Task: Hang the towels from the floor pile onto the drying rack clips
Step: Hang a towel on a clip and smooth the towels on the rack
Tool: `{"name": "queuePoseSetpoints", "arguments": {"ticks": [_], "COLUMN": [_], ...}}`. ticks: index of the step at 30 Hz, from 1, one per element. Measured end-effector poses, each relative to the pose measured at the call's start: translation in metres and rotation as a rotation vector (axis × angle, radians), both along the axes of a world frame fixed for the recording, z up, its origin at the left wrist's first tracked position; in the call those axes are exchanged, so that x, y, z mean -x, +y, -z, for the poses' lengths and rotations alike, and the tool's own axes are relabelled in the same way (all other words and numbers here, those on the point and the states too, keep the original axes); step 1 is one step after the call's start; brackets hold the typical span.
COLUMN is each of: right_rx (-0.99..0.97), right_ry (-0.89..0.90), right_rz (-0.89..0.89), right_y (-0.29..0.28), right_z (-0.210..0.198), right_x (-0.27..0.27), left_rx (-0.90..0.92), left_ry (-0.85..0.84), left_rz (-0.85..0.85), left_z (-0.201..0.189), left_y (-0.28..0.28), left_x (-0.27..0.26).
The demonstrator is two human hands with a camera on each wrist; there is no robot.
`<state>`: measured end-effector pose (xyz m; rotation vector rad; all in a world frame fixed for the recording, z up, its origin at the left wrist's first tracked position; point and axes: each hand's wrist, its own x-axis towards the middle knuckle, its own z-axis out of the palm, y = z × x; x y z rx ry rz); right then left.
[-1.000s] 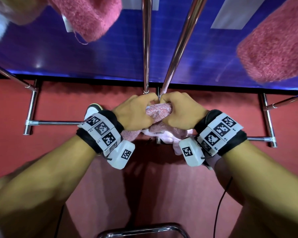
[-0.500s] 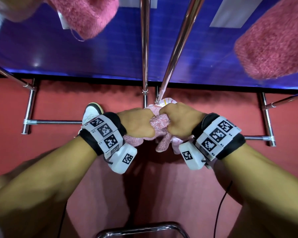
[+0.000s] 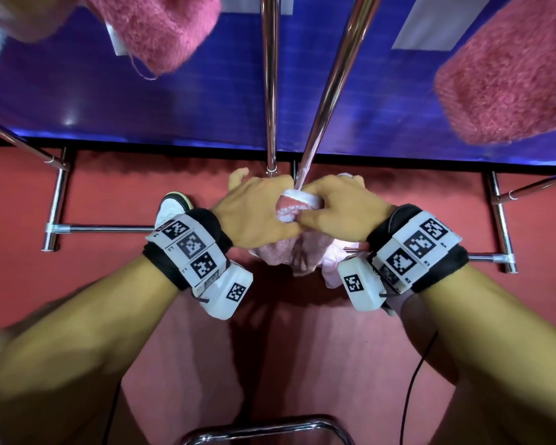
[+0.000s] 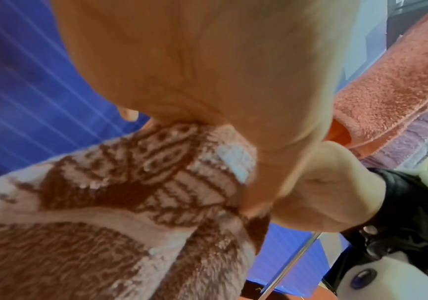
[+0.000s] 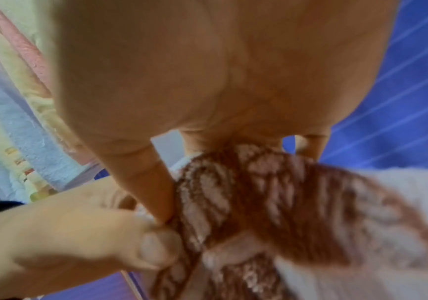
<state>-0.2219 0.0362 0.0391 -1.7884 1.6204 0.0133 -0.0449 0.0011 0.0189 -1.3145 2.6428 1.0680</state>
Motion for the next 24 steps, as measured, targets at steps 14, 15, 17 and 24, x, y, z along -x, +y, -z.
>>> {"name": "queuePoseSetpoints", "arguments": {"ticks": [14, 15, 17, 24], "right_rx": [0.058, 0.066, 0.064, 0.189], "right_ry": [0.064, 0.101, 0.130, 0.177], "right_rz": [0.112, 0.072, 0.016, 0.035], "right_y": [-0.005, -0.006, -0.005, 0.003], "right_z": [0.010, 0.012, 0.015, 0.022], "right_x": [0.029, 0.032, 0.037, 0.045], "left_rx": [-0.082, -0.040, 0.043, 0.212], "left_ry": [0.099, 0.072, 0.047, 0.070], "left_rz": [-0.245, -0.221, -0.178, -0.282], "left_z": [0.005, 0.006, 0.012, 0.019], "left_y": [-0.029, -0.030, -0.032, -0.039], "left_x": [-0.021, -0.023, -0.026, -0.032]}}
